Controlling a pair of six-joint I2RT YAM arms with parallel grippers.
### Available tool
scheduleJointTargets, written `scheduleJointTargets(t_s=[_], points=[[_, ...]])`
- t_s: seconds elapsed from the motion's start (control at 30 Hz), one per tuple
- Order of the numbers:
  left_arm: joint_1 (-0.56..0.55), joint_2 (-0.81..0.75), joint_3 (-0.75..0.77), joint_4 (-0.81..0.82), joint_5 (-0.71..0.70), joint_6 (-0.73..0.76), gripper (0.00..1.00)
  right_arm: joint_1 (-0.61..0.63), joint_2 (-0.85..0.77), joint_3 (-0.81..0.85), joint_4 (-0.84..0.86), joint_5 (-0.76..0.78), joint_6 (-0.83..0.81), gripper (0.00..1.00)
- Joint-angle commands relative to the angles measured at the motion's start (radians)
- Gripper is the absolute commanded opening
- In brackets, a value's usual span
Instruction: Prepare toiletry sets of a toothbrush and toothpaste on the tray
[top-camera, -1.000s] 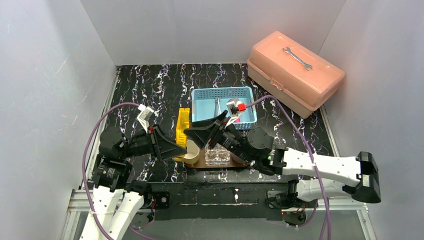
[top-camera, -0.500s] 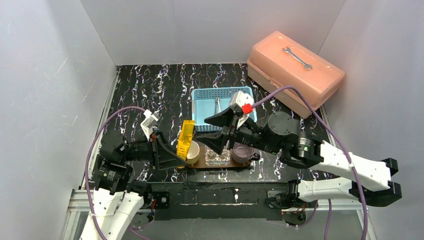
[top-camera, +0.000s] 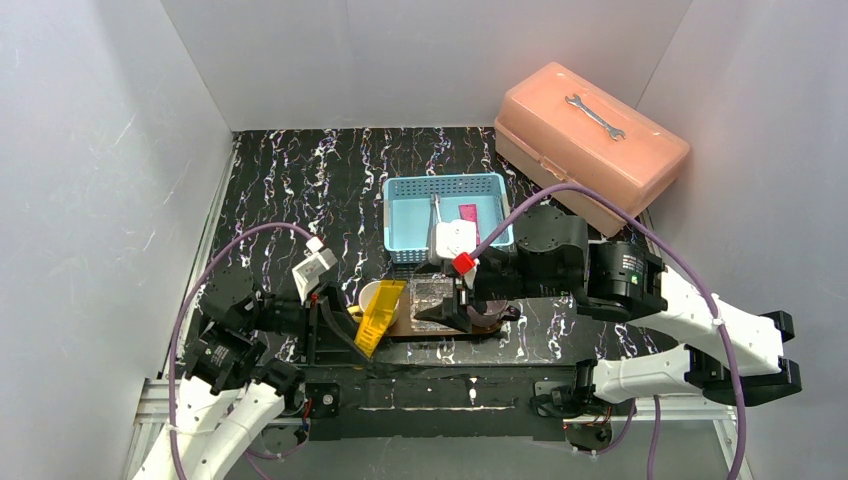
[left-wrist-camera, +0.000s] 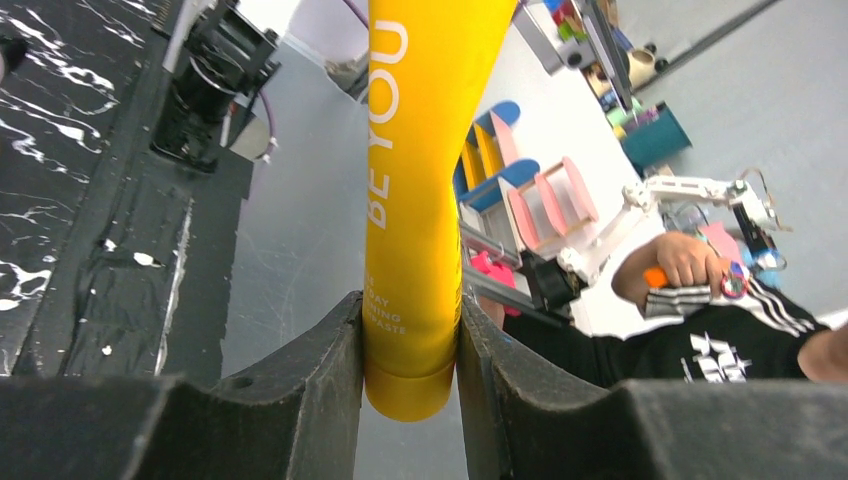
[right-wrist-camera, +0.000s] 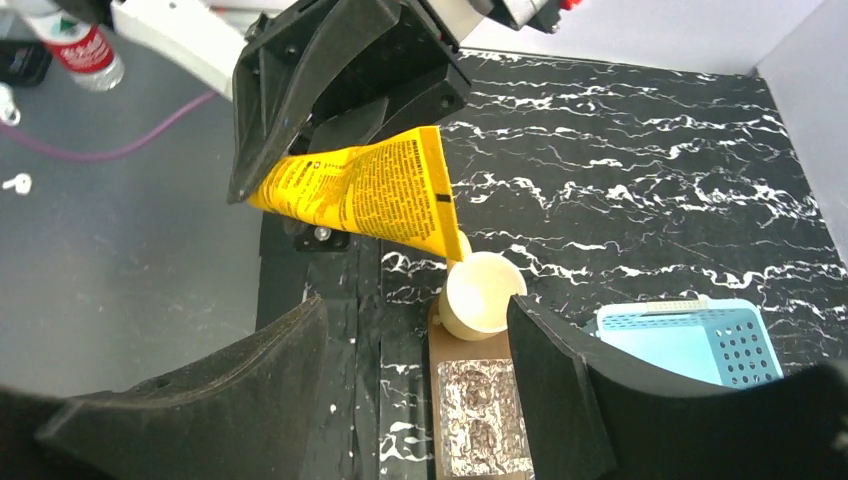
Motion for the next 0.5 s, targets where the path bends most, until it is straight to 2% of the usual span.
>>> scheduleJointTargets(t_s=[0.0,0.33,0.47], points=[[-0.07,-0.011,0.005,-0.04,0.04,0.072,0.0,0.004,0.02,0.084,-0.098,-0.111,-0.092,0.74],[-0.179,0.0,0.025,-0.103,0.037,0.141,0.0,0.004,0.052,0.127,-0.059,-0.251,-0.063,0.73],[-0.203,0.018,0.038,-0.139,0.028,0.175,0.0,0.004,0.091,0.151,-0.053,-0.29,-0.021,0.7]])
